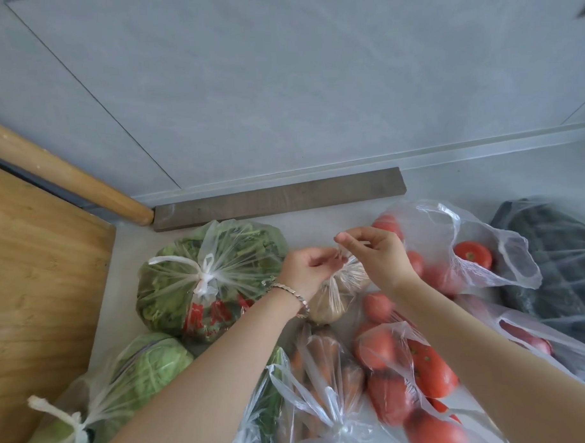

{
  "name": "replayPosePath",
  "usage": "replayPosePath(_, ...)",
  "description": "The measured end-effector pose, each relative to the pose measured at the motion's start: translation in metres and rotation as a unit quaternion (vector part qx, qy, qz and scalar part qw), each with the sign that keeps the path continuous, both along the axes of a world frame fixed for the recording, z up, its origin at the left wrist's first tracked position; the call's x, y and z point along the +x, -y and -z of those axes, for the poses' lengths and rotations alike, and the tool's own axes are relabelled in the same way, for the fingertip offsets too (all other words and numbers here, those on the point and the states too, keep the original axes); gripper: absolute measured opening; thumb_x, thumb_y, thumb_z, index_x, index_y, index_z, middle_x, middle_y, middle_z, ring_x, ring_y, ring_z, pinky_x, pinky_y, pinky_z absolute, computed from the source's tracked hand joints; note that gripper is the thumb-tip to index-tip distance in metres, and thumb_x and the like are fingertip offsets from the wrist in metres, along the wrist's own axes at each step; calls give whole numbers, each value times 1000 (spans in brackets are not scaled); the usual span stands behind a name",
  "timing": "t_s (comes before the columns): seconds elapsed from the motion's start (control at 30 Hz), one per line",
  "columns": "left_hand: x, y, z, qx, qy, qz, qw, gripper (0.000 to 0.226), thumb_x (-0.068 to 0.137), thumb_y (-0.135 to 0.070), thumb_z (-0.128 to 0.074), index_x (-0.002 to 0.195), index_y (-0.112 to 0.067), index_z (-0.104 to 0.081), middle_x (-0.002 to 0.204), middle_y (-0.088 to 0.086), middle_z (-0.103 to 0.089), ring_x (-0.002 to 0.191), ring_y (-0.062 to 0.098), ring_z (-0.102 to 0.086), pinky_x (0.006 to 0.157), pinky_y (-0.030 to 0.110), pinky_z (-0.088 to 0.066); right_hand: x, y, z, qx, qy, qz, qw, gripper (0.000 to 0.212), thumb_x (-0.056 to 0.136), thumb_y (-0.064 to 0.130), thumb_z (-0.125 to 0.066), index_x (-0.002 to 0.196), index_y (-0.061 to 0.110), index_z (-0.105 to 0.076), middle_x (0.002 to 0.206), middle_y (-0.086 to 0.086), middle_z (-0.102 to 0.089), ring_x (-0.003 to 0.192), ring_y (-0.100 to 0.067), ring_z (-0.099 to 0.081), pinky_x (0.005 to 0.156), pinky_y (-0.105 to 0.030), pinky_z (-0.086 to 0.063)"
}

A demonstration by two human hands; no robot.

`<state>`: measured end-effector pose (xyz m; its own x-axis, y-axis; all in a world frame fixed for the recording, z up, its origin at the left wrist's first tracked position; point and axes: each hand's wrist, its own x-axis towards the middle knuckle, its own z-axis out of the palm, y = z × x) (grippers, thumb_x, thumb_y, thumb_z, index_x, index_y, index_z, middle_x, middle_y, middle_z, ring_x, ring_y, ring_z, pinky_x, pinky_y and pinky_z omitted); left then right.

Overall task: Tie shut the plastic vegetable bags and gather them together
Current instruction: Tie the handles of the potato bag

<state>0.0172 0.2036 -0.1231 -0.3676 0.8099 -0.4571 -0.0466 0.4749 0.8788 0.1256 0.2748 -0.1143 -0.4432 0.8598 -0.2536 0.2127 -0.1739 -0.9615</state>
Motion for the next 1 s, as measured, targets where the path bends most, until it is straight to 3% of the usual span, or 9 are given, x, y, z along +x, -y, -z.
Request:
replayPosePath(0.13, -4, -11, 0, -19, -16, -91, 996, 23, 77, -1, -68, 98, 7, -66, 62, -4, -62, 37, -4, -50, 45, 6, -43, 2, 3, 16, -35, -21, 27, 999, 10, 84, 4, -62, 91, 0, -67, 70, 3, -64, 55, 9, -59, 59, -5, -45)
replayPosePath(0.2, -7, -12, 2, -18, -33, -109, 993, 19, 77, -3, -68, 95, 4, -67, 56, -9, -64, 35, -3, -48, 45, 7, -44, 3, 10, 27, -26, 14, 5, 1000, 15, 85, 2, -61, 97, 5, -68, 74, 4, -65, 55, 10, -58, 61, -9, -46)
replayPosePath(0.3, -9, -9, 5, -8, -42, -102, 994, 12, 79, -3, -65, 90, 3, -68, 45, -18, -63, 37, -4, -47, 47, 6, -43, 1, 19, 38, 12, 70, -55, 996, 22, 85, 1, -60, 104, 11, -67, 68, 10, -61, 52, 14, -54, 58, -3, -41)
replayPosePath(0.43, -10, -8, 6, -6, -41, -101, 994, 8, 81, -6, -65, 86, -2, -69, 48, -19, -65, 38, -4, -47, 48, 5, -43, -5, 20, 43, 47, 92, -65, 993, 11, 85, 7, -61, 89, 8, -72, 63, 3, -61, 51, 7, -52, 54, -4, -38)
replayPosePath(0.6, -8, -4, 7, -11, -27, -124, 992, 5, 82, -6, -64, 82, -7, -69, 52, -13, -67, 42, -4, -50, 53, 9, -48, -14, 19, 44, 84, 120, -96, 985, 14, 88, 8, -57, 92, 6, -70, 65, 6, -57, 52, 6, -52, 54, -8, -37)
replayPosePath(0.7, -8, -1, 4, 3, -46, -168, 985, 8, 82, -3, -62, 78, -9, -65, 60, -3, -64, 47, -4, -58, 65, 22, -53, -19, 19, 48, 94, 172, -77, 978, 18, 91, 13, -52, 82, 6, -66, 59, 8, -51, 53, 0, -43, 52, -13, -32)
replayPosePath(0.8, -9, 0, -4, 41, -75, -162, 983, 15, 80, -3, -64, 73, -16, -65, 60, -9, -67, 60, 2, -65, 76, 27, -55, -21, 19, 50, 42, 167, -65, 983, 20, 92, 14, -49, 75, 10, -59, 52, 5, -51, 42, -3, -47, 50, -16, -36)
replayPosePath(0.87, -7, -2, -9, 50, -116, -114, 986, 5, 79, -5, -67, 78, -8, -70, 66, -5, -70, 64, 1, -65, 76, 23, -55, -21, 20, 51, 10, 155, -70, 985, 18, 92, 15, -48, 79, 10, -59, 54, 5, -55, 38, 1, -51, 52, -16, -39)
replayPosePath(1.0, -8, -7, -11, 55, -171, -53, 982, 12, 77, -5, -68, 88, -1, -72, 78, 0, -67, 57, -15, -58, 69, 6, -47, -19, 21, 52, -9, 138, -72, 988, 15, 91, 9, -48, 81, 6, -59, 59, 4, -57, 39, 0, -53, 51, -12, -40)
